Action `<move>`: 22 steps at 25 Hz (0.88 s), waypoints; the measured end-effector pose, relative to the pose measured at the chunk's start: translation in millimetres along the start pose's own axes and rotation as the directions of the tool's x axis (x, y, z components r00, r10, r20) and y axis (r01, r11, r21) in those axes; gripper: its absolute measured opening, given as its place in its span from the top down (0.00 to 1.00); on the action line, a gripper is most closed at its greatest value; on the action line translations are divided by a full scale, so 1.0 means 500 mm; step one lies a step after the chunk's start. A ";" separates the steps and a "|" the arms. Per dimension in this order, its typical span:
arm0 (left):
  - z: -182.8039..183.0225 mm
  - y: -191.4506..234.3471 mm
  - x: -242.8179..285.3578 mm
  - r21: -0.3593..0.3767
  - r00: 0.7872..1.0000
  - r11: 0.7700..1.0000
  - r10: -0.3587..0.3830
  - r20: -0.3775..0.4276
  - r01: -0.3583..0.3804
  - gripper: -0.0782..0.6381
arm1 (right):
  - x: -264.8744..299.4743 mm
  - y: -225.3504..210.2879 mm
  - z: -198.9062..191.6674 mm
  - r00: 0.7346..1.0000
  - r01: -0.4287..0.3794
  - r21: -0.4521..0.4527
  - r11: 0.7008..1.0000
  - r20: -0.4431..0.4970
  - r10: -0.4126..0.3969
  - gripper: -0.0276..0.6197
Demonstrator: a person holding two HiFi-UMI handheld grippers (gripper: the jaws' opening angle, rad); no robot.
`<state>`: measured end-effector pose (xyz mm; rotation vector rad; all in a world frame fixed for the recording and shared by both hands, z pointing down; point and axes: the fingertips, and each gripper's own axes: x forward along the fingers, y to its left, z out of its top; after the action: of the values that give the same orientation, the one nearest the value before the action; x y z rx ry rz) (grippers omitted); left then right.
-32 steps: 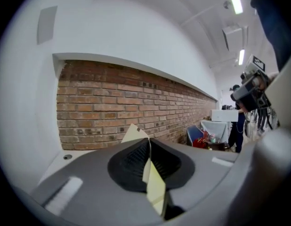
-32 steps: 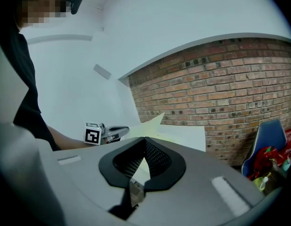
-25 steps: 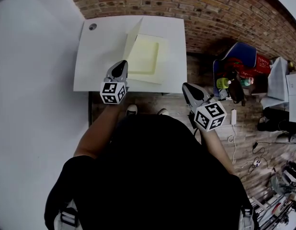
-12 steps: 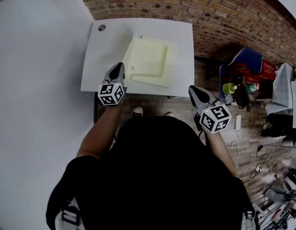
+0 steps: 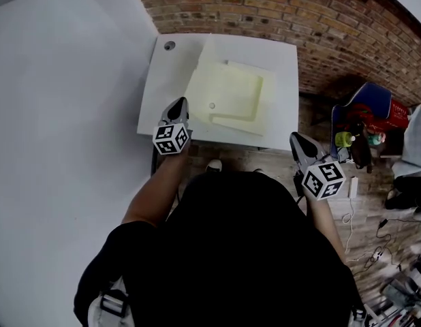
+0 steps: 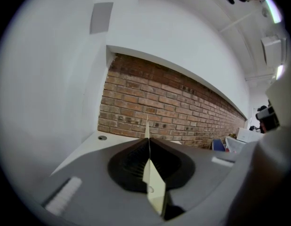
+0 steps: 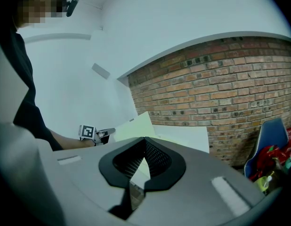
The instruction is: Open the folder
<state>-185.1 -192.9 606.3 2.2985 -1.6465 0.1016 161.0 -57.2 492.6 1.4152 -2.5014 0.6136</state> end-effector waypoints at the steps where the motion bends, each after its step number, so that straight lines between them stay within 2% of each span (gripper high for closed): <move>1: -0.001 0.012 -0.001 -0.003 1.000 1.000 0.009 -0.002 -0.009 0.88 | 0.003 0.001 0.000 1.000 0.002 0.003 1.000 0.001 -0.002 0.95; 15: -0.061 0.173 -0.005 0.003 0.990 0.992 0.124 -0.073 -0.124 0.88 | 0.023 -0.007 -0.005 0.999 0.040 0.029 0.999 0.000 -0.040 0.95; 22: -0.115 0.265 -0.007 -0.112 0.974 0.974 0.179 -0.142 -0.195 0.88 | 0.042 -0.004 -0.001 0.999 0.053 0.034 0.998 -0.007 -0.053 0.95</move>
<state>-303.1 -211.8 687.7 1.9973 -1.7466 0.1821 151.6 -74.0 501.5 1.4836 -2.4516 0.6524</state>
